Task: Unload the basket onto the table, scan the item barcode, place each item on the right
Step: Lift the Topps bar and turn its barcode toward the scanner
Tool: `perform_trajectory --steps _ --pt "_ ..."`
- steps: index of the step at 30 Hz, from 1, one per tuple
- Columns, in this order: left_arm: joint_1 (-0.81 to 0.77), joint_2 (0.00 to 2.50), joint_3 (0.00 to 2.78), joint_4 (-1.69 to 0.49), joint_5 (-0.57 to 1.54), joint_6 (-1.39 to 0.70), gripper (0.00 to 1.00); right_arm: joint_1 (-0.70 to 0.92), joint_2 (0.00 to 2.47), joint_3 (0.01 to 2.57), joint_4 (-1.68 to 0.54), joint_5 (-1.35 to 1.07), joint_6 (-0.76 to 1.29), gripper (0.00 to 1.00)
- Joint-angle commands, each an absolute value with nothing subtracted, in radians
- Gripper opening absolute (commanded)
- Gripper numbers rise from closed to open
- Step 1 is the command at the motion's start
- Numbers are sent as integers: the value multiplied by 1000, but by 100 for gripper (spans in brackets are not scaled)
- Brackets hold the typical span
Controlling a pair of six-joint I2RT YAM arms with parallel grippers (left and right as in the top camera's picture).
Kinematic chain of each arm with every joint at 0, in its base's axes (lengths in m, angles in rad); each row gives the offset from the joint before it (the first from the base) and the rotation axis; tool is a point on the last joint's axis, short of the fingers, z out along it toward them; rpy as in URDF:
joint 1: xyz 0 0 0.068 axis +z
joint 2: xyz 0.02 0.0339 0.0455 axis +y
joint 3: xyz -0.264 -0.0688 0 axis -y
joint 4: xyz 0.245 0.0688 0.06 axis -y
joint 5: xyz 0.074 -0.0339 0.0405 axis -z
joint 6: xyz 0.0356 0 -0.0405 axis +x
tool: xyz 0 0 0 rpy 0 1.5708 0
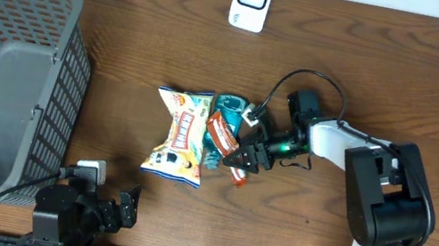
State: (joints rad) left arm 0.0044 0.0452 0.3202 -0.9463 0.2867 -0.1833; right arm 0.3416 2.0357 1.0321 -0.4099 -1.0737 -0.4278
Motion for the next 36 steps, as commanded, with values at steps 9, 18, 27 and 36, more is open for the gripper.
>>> perform_trajectory --steps 9,18,27,36 --pt "1 45 323 -957 295 -178 98 381 2049 1028 -408 -937 -398 25" --pt "1 45 323 -957 295 -178 98 346 2021 1048 -466 -981 -399 1" --pt "1 45 323 -957 295 -178 98 321 1835 1048 -637 -1017 -546 1" --pt "1 45 323 -957 295 -178 98 321 1602 1048 -828 -1065 -698 1"
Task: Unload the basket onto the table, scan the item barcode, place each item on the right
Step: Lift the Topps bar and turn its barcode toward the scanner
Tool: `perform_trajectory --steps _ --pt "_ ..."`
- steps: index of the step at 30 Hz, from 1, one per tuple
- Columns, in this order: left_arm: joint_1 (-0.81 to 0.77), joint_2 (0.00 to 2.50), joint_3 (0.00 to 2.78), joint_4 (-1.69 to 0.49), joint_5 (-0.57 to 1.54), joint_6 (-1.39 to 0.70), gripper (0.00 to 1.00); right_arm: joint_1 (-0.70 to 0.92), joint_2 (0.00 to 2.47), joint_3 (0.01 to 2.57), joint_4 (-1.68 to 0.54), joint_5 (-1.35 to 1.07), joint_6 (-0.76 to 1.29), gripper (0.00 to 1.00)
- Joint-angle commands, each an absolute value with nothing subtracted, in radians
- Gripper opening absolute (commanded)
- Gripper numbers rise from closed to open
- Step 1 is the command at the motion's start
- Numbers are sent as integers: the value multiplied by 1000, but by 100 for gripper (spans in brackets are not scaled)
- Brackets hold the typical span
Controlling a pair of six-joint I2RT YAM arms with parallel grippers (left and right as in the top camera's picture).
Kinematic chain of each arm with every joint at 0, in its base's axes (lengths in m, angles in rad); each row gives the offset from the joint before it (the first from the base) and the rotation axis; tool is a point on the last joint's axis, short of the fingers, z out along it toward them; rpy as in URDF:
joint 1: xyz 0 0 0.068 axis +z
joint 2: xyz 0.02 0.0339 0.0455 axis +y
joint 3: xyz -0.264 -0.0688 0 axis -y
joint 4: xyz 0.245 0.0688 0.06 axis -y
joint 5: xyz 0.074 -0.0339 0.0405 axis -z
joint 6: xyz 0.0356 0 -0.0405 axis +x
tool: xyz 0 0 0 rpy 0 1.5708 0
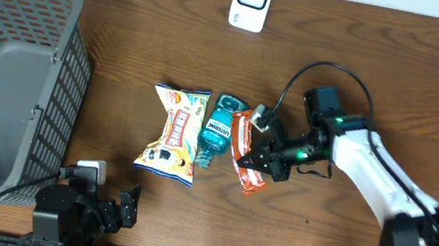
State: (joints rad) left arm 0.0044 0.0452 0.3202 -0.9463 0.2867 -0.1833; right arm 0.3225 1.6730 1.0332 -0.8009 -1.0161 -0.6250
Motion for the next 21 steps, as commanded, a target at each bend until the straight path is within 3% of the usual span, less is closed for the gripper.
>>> perform_trajectory --steps 1,16,21 --pt "1 45 323 -957 295 -178 98 321 1583 1048 -837 -1065 -698 1" --pt "1 45 323 -957 295 -178 98 321 1478 1048 -853 -1071 -581 1" --pt "1 45 323 -957 295 -178 98 321 1478 1046 -788 -866 -572 1"
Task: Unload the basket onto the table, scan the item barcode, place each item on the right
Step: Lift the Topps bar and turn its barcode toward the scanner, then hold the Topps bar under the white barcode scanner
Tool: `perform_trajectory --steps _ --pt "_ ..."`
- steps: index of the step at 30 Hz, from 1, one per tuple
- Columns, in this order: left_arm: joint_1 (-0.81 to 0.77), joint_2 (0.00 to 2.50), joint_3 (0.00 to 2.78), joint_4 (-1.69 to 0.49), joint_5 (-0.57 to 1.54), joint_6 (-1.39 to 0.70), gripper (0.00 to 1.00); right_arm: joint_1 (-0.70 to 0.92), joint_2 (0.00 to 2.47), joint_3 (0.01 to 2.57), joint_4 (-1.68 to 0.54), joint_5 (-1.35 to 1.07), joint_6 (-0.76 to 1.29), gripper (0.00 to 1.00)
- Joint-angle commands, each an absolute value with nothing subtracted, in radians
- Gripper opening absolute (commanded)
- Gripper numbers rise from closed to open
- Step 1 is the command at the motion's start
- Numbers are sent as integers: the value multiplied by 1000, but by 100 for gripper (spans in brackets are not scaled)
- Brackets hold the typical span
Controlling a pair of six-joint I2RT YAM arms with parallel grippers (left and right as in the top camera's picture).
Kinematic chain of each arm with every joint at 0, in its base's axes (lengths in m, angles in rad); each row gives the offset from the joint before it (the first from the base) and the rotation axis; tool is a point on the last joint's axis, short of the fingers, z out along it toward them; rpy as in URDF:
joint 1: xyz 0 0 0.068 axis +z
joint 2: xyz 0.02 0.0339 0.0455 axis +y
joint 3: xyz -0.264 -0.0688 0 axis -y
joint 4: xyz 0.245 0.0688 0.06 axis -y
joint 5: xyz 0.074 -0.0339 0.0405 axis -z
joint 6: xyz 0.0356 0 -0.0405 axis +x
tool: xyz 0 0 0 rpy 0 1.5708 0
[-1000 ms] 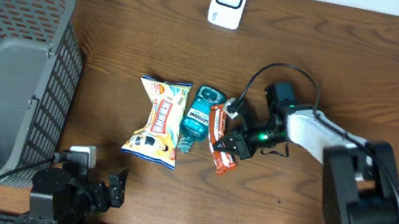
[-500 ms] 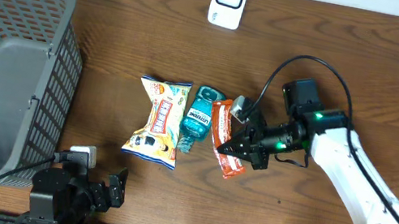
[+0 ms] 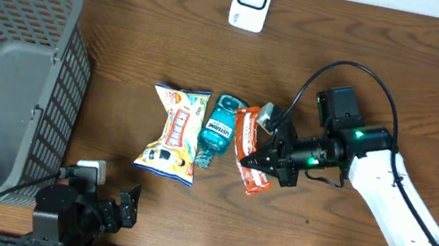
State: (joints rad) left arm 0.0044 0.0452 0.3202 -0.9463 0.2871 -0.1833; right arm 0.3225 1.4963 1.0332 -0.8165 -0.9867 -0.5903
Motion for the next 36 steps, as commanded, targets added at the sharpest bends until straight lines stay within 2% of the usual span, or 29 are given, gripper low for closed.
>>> perform_trajectory --steps 1,8,11,13,17,25,28,36 --pt "1 45 323 -957 295 -178 98 321 1478 1046 -766 -827 -554 1" --pt "1 45 323 -957 295 -178 98 323 1480 1046 -500 -619 -291 1" --pt "1 45 323 -957 295 -178 98 323 1485 1046 -398 -435 -107 1" --pt "1 45 323 -957 295 -178 98 323 1499 1046 -344 -335 -64 1" --pt "1 45 323 -957 295 -178 98 327 1549 1046 -242 -167 -61 1" --pt "1 45 323 -957 295 -178 98 328 1751 1102 -21 -36 -159 1" --pt "1 45 323 -957 295 -178 98 329 1849 1225 -67 10 -225 1" --pt "1 45 323 -957 295 -178 98 329 2165 1765 -338 148 -450 1"
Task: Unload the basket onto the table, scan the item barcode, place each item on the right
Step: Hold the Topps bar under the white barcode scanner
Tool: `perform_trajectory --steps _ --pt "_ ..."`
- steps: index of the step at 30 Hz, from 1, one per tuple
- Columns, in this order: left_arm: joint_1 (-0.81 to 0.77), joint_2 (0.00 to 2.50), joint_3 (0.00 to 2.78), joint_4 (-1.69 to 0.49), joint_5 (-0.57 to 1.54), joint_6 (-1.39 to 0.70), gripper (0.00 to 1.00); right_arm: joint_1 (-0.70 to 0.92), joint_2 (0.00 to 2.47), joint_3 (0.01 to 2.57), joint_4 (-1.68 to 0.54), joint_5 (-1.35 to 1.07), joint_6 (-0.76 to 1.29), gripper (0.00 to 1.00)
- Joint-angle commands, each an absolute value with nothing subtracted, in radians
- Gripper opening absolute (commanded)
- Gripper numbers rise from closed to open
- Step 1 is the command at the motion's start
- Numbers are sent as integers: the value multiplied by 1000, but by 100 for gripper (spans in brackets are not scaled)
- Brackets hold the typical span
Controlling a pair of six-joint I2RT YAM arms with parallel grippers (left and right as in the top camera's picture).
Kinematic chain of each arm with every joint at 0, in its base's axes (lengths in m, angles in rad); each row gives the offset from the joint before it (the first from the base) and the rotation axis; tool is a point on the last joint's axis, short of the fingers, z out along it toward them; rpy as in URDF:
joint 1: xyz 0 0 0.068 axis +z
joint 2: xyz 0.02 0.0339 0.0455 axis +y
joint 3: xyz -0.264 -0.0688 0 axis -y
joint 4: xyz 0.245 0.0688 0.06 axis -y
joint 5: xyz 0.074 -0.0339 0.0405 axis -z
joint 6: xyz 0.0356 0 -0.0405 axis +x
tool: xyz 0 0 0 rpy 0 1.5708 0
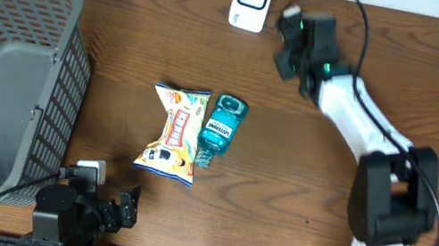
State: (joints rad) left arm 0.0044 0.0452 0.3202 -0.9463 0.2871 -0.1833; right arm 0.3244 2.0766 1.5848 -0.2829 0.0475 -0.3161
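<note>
The white barcode scanner stands at the table's far edge. My right gripper (286,60) hangs just right of the scanner, pointing down and left; the wrist covers its fingers. No orange snack bar shows on the table or anywhere else, so it must be hidden under that gripper. A teal mouthwash bottle (221,126) and a yellow snack bag (173,132) lie mid-table. My left gripper (125,207) is parked at the front edge, holding nothing.
A big grey mesh basket (1,76) fills the left side. The right arm's black cable loops over the far edge. The right arm's base (386,207) stands at the right front.
My right gripper has gone from beside the mouthwash bottle mid-table to the far edge next to the scanner. The orange snack bar it gripped is gone from the table.
At first my right gripper was on the orange bar, which lay tangled with the bottle and bag. Then the bar lay apart to the right of the bottle, the gripper still on it. Now gripper and bar are up by the scanner.
</note>
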Motion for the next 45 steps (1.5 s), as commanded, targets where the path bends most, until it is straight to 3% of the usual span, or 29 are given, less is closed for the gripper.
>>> perform_trajectory --steps 1,11,19,35,45 --pt "1 45 323 -957 295 -178 98 329 2206 1831 -367 163 -474 1" --pt "1 45 323 -957 295 -178 98 381 2560 2334 -473 403 -686 1" --pt "1 45 323 -957 295 -178 98 414 2619 2342 -358 533 -791 1" --pt "1 45 323 -957 295 -178 98 426 2620 2341 -367 577 -862 1" --pt "1 45 323 -957 295 -178 98 353 2456 2341 -593 571 -674 1"
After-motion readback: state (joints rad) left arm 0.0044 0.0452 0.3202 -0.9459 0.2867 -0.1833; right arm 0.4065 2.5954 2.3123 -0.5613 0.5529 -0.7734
